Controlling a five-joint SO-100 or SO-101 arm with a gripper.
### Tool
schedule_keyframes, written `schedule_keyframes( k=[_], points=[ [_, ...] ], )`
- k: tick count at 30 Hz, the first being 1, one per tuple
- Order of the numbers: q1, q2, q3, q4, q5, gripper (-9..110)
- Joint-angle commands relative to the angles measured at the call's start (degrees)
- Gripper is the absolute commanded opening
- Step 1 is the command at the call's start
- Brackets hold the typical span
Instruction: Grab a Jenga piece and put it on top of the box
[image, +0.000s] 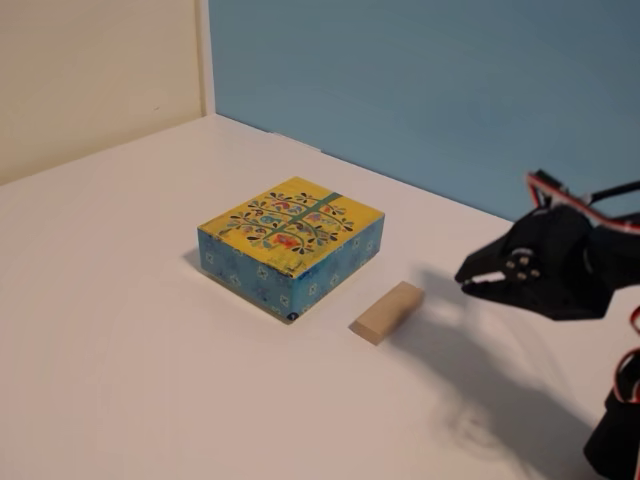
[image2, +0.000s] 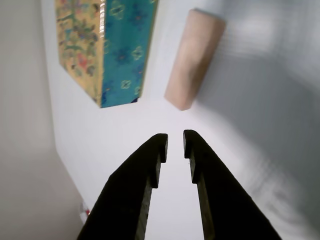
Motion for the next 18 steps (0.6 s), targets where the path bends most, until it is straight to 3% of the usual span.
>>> schedule_keyframes(
  k=[1, 18],
  points=[
    [-0.44, -3.43, -5.27, 0.09, 1.14, 4],
    [-2.02, -43.86, -28.83, -0.62, -1.14, 12]
  ],
)
